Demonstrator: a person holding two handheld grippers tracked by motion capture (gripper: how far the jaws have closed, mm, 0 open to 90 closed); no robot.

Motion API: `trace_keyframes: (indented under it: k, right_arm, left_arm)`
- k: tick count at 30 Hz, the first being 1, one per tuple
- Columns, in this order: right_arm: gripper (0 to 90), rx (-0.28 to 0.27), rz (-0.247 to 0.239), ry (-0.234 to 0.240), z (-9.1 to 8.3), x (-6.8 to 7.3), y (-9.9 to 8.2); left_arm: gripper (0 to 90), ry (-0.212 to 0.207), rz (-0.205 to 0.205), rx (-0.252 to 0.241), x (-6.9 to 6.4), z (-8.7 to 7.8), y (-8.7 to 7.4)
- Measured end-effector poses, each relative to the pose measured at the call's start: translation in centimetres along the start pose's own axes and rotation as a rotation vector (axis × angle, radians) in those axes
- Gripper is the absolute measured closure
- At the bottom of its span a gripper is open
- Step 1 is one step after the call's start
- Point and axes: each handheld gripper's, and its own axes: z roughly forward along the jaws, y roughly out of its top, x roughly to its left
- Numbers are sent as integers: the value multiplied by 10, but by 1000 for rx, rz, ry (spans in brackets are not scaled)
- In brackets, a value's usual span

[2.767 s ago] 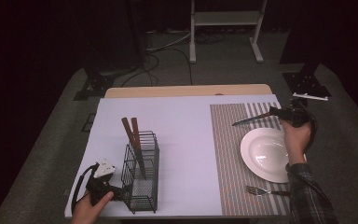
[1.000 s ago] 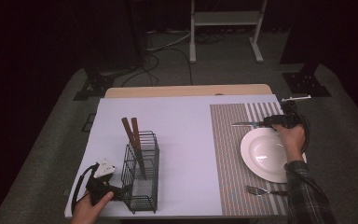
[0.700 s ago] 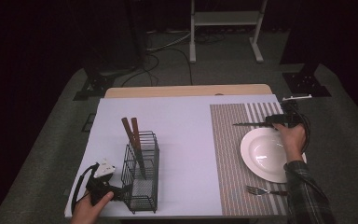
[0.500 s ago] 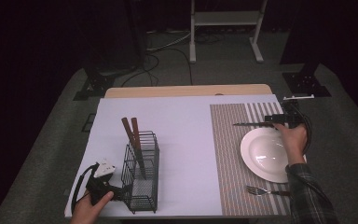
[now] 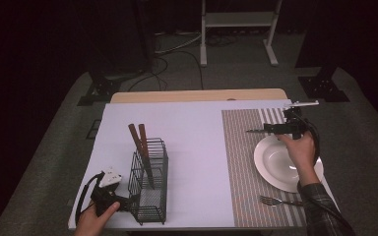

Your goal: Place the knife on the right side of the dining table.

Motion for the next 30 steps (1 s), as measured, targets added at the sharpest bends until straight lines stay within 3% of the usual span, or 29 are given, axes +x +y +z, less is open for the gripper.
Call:
trace_keyframes:
  k: [4,5,6,9,10,14,18,30]
  right_arm:
    - [0,0,-62,44,-4,24,-1]
    - [0,0,-62,44,-4,24,-1]
    - [0,-1,-89,71,-5,35,-2]
    - [0,-1,-108,95,-7,45,-4]
    - [0,-4,-140,123,-8,59,-7]
    - [0,1,-183,150,-9,75,-12]
    - [0,18,-257,211,-8,107,-20]
    - [0,73,-396,370,-7,180,-46]
  left_arm:
    - [0,0,0,0,0,0,0]
    - [0,0,0,0,0,0,0]
    - [0,0,0,0,0,0,0]
    - [0,0,1,0,0,0,0]
    - [0,1,1,1,0,0,0]
    - [0,1,1,0,0,0,0]
    - [0,1,2,0,0,0,0]
    - [0,2,1,-2,0,0,0]
